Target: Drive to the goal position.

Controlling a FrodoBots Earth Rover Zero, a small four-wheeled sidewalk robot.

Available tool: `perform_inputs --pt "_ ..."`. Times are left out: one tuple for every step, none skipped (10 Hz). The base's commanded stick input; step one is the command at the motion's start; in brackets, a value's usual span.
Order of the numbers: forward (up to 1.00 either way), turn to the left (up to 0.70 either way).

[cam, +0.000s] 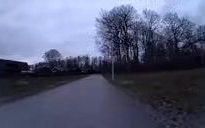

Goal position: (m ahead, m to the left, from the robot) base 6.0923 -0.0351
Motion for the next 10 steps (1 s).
perform_inputs --pt "0.7 0.0" --pt "0.7 0.0" --pt "0.7 0.0" --pt "0.7 0.0" --pt "0.7 0.0" --pt "0.7 0.0" --pt "0.7 0.0" --pt "0.7 0.0" --pt "0.7 0.0" --pt "0.7 0.0"
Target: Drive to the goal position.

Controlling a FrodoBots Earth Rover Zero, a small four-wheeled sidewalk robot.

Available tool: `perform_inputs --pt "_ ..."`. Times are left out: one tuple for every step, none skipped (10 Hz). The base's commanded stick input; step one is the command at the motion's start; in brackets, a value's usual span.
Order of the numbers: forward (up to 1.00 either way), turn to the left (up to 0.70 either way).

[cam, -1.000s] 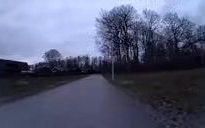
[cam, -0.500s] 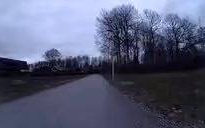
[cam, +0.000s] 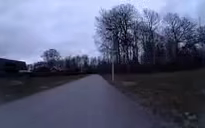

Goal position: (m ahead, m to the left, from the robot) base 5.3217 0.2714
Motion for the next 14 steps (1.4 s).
perform_inputs --pt "0.7 0.0" --pt "0.7 0.0" --pt "0.7 0.0" --pt "0.7 0.0" --pt "0.7 0.0" --pt "0.7 0.0" --pt "0.7 0.0" --pt "0.7 0.0" --pt "0.7 0.0" --pt "0.7 0.0" --pt "0.7 0.0" --pt "0.7 0.0" --pt "0.7 0.0" --pt "0.7 0.0"
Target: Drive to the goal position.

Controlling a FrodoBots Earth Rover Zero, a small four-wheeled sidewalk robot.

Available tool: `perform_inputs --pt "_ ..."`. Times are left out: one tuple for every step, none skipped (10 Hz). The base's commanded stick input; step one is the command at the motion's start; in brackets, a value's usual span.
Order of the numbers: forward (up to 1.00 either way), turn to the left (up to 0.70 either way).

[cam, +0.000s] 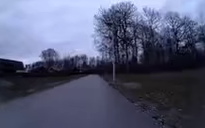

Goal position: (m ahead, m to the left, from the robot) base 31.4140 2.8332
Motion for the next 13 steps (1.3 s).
perform_inputs --pt "0.7 0.0" --pt "0.7 0.0" --pt "0.7 0.0" --pt "0.7 0.0" --pt "0.7 0.0" --pt "0.7 0.0" --pt "0.7 0.0" --pt "0.7 0.0" --pt "0.7 0.0" --pt "0.7 0.0" --pt "0.7 0.0" --pt "0.7 0.0" --pt "0.7 0.0"
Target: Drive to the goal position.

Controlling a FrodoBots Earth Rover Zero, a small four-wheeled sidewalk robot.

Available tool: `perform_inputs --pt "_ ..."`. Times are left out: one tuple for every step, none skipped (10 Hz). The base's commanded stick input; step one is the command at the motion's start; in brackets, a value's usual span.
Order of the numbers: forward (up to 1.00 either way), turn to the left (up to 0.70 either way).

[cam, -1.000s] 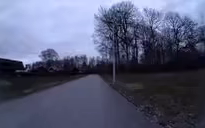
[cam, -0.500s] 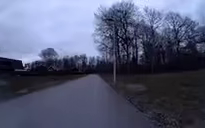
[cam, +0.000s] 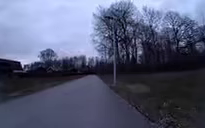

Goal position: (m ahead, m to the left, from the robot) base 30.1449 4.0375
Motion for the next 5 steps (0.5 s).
perform_inputs --pt "0.7 0.0" --pt "0.7 0.0" --pt "0.7 0.0" --pt "0.7 0.0" --pt "0.7 0.0"
